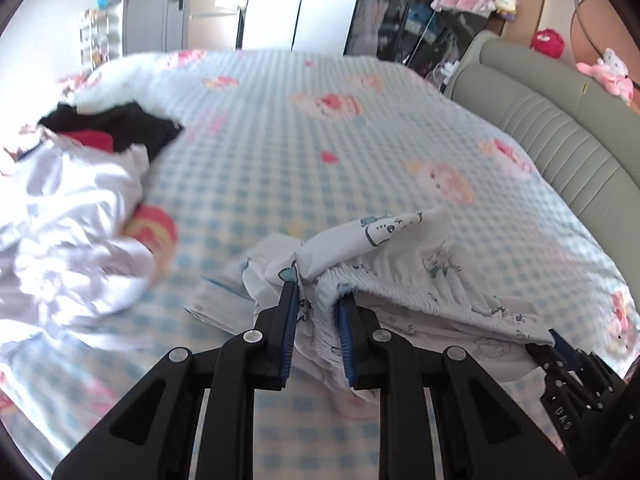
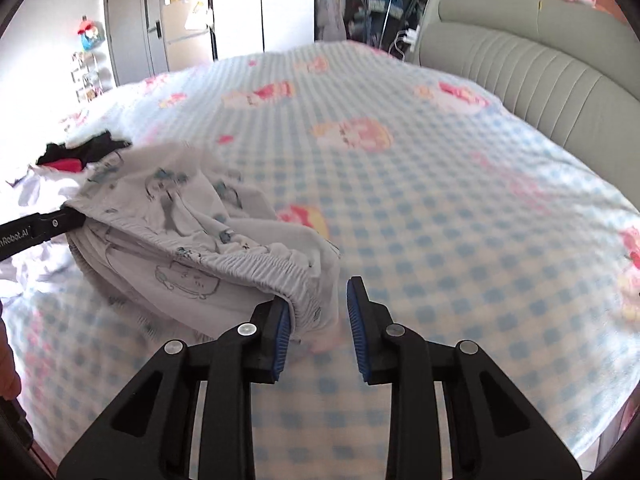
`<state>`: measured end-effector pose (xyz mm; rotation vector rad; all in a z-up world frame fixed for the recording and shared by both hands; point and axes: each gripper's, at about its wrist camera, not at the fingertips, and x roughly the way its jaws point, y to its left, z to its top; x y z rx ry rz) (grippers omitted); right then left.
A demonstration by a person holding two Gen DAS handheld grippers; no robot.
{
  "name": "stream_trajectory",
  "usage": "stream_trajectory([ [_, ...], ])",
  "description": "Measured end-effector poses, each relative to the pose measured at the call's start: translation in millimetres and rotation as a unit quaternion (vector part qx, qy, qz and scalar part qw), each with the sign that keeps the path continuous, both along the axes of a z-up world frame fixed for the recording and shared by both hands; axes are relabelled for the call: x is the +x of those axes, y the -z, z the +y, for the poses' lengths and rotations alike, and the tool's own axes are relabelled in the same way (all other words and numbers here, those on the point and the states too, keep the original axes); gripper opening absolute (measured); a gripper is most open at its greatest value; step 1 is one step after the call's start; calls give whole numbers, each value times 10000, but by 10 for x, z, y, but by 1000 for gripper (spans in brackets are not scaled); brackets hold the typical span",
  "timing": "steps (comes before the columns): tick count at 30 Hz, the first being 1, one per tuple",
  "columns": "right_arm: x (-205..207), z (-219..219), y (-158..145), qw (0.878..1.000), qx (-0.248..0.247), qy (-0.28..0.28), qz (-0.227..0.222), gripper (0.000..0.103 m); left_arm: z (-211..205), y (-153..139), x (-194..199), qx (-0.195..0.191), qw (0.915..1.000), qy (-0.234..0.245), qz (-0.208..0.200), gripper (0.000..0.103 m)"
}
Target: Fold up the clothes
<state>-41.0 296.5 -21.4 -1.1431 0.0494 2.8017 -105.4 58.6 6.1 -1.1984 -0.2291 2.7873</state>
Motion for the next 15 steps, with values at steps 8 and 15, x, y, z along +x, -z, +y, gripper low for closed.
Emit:
stream_trajectory([
  [8,334,-234,-429,9957,-718,-487,323,29,-455,-305,431,-11,9992,-266,307,23],
  [15,406,-436,365,9892,-853,-575,-1045,32,-486,428,265,143,9903,543,-1268,35],
])
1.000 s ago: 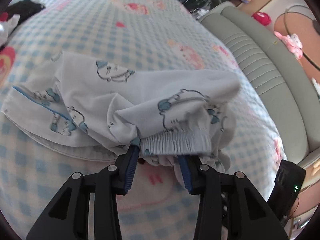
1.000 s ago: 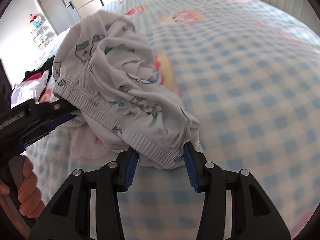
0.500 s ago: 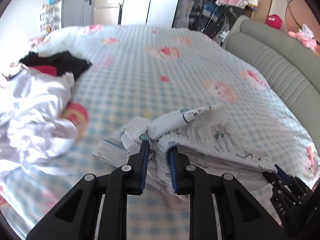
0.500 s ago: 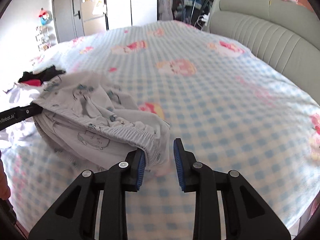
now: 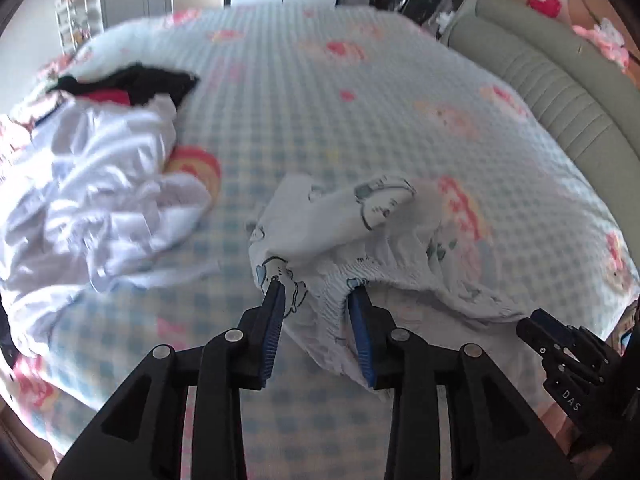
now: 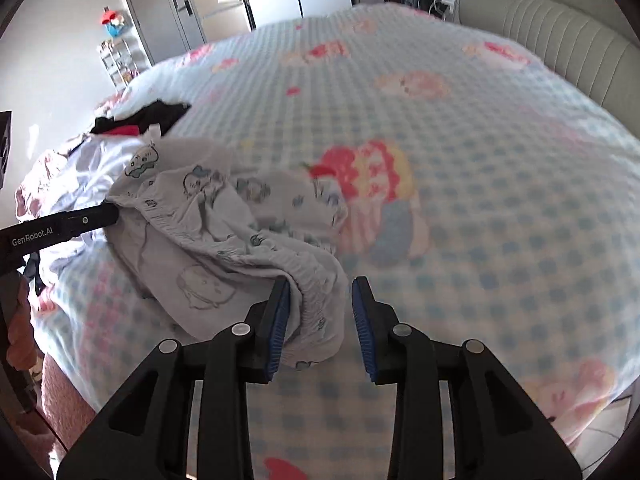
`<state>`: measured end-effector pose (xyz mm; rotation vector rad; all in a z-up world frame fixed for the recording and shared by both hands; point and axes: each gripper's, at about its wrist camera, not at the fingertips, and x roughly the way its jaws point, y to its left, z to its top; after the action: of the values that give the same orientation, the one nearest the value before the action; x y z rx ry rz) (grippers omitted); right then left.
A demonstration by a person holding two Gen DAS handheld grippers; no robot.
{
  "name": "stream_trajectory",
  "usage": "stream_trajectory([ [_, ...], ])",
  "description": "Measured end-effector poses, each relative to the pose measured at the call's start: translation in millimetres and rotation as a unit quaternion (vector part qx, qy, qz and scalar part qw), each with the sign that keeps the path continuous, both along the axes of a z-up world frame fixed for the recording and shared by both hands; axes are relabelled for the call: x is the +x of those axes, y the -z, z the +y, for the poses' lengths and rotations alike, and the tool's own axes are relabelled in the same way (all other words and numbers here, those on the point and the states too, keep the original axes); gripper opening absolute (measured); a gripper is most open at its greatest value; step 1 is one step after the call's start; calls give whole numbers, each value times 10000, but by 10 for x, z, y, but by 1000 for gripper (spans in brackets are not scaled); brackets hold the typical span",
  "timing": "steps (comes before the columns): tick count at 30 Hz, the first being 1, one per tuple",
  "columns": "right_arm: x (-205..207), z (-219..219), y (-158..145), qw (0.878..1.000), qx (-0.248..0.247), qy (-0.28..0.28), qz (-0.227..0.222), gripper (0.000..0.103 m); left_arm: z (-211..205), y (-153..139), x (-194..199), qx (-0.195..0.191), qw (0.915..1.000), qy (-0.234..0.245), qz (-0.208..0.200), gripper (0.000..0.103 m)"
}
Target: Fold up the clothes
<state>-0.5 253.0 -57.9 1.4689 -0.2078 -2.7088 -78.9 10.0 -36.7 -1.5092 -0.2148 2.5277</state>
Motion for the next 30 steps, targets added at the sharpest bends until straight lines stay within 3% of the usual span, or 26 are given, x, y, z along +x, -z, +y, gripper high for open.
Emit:
stream_trajectory([
  [3,66,23,155,9999,30,-56,-122,32,-144,133,198,592,9982,-31,6,35],
  [7,104,105,110,9998,179,83,-32,33,-367,248,404,1152,9924,-428,87,35],
  [11,88,133,61,9999,81,148,15,36,-341,426,418,937,9946,-414,-185,36],
  [13,86,51,30,9998,182,40,82,36,-310,532,426,1020,9933,-404,-358,36],
  [20,-79,-455,-136,9923,657,-949,459,37,-140,699,468,904,9939,-300,-551,36],
  [23,-230,-759,-42,9839,784,-1588,224,37,-110,701,465,978,9931,-290,-574,36],
  [26,-368,-977,171,9762,608,-2072,-187,37,-75,701,457,987,9928,-260,-627,36],
  [30,-540,-962,418,9787,125,-2010,-396,37,-14,764,449,1120,9904,-185,-792,37],
])
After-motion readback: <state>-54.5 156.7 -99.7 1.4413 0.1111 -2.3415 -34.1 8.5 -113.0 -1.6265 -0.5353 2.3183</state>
